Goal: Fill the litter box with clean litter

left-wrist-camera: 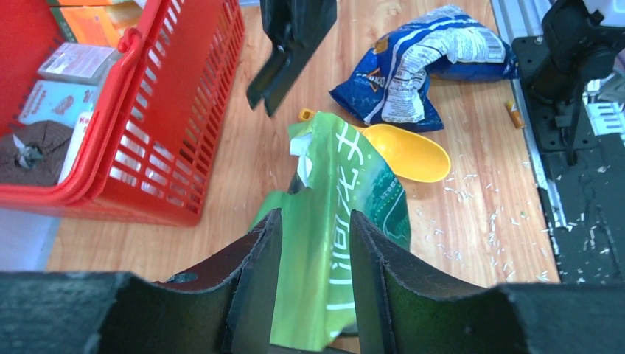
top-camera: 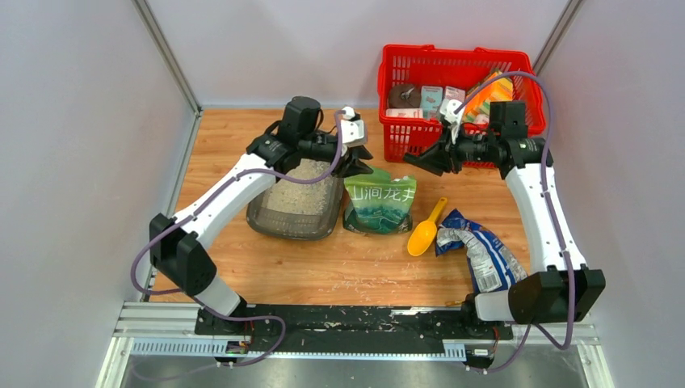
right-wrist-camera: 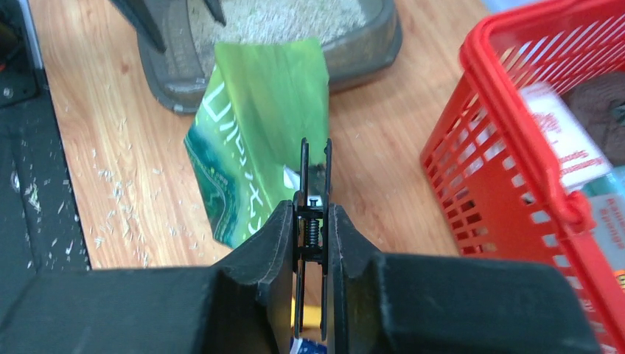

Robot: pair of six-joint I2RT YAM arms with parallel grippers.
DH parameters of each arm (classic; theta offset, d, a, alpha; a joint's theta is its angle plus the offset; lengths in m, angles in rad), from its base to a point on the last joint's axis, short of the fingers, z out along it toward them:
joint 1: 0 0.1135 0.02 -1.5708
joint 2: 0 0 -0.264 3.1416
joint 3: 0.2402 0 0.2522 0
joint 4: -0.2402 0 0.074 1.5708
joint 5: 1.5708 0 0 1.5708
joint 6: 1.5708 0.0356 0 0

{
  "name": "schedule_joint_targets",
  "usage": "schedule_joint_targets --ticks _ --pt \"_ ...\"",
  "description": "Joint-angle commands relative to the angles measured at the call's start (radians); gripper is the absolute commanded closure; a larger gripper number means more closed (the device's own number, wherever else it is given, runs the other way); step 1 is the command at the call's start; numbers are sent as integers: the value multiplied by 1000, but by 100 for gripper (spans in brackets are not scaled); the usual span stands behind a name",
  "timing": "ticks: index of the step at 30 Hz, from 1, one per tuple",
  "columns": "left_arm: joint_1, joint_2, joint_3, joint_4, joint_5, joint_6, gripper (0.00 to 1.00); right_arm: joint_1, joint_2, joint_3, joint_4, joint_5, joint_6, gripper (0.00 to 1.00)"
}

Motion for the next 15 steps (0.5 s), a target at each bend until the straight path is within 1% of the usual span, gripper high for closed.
schedule_joint_targets --ticks 1,7,15 --pt "-40 92 117 -98 58 108 53 -19 42 21 -185 -50 -264 100" --pt "-87 210 186 -127 42 138 52 -36 94 -6 -218 -67 -352 100" --pt "-114 314 201 -95 -12 161 52 -39 145 -12 -225 -55 -380 100"
